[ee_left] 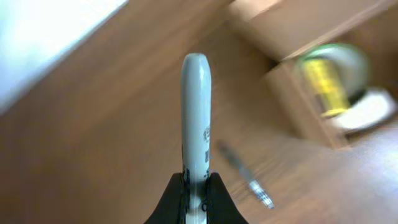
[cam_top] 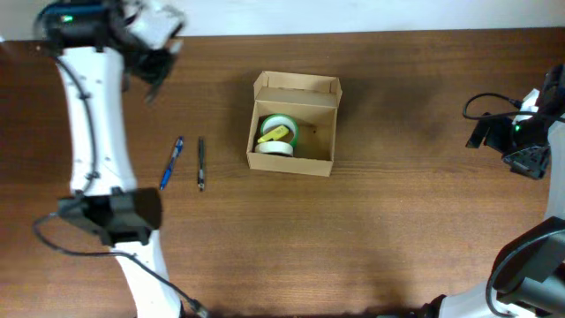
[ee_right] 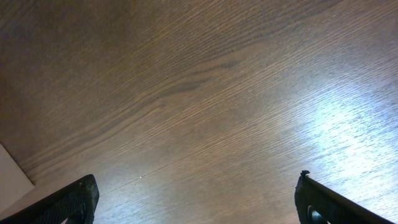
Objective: Pack container
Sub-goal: 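Carry black marker with left gripper into the box and release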
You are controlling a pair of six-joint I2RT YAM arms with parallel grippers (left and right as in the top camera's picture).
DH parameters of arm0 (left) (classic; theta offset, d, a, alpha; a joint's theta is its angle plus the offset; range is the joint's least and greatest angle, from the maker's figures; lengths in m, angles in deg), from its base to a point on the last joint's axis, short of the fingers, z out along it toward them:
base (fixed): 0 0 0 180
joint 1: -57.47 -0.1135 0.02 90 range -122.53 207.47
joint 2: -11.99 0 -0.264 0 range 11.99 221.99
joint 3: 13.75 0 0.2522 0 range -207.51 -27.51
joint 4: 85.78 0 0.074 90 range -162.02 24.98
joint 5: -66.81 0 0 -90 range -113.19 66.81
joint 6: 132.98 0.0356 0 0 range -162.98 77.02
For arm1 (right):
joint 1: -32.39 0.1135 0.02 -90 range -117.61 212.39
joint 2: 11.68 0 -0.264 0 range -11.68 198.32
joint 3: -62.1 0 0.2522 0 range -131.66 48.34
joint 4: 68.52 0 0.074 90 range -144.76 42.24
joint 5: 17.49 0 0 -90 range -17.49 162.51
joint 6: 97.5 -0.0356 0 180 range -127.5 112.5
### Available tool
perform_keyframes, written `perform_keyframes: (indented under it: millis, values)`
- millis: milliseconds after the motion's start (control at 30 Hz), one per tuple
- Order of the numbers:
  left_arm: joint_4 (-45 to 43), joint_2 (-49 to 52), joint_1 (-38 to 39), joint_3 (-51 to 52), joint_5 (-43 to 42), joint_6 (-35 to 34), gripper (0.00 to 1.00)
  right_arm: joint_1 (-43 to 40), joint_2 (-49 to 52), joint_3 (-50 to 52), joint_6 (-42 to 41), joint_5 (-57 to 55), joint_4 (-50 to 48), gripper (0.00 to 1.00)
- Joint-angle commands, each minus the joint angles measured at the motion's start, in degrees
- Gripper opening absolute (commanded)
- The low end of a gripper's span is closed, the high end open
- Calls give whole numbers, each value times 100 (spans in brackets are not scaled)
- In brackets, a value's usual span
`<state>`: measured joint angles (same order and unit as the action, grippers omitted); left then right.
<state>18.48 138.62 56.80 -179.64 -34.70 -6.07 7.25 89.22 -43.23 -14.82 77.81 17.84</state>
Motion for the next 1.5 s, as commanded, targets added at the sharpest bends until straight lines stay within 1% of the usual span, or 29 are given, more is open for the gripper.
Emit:
perform_keyframes:
  millis: [0, 167, 267, 400, 633, 833, 1100, 1233, 1467]
  values:
    - [286, -85, 966, -295, -363, 1268, 1, 0, -24, 33, -13, 57, 7, 99]
    - [299, -2, 2050, -44, 2, 1722, 1, 0, -24, 33, -11, 57, 26, 99]
    - [343, 173, 2643, 160, 39, 2094, 1, 0, -24, 33, -13, 57, 26, 99]
    - [437, 402, 2938, 374, 39, 2129, 2, 0, -24, 33, -13, 57, 26, 99]
    - [518, 656, 2973, 988, 28, 2153, 2, 0, -24, 33, -13, 57, 26, 99]
    - [238, 752, 2970, 1563, 39, 2208, 1, 0, -24, 33, -13, 57, 26, 99]
    - [-374, 756, 2970, 2382, 81, 2328, 2, 0, -24, 33, -11, 57, 26, 99]
    - [-595, 765, 2970, 2557, 81, 2345, 1, 0, -24, 33, -11, 57, 26, 99]
    - [-651, 778, 2970, 2562, 81, 2339, 2, 0, -24, 33, -11, 55, 48, 99]
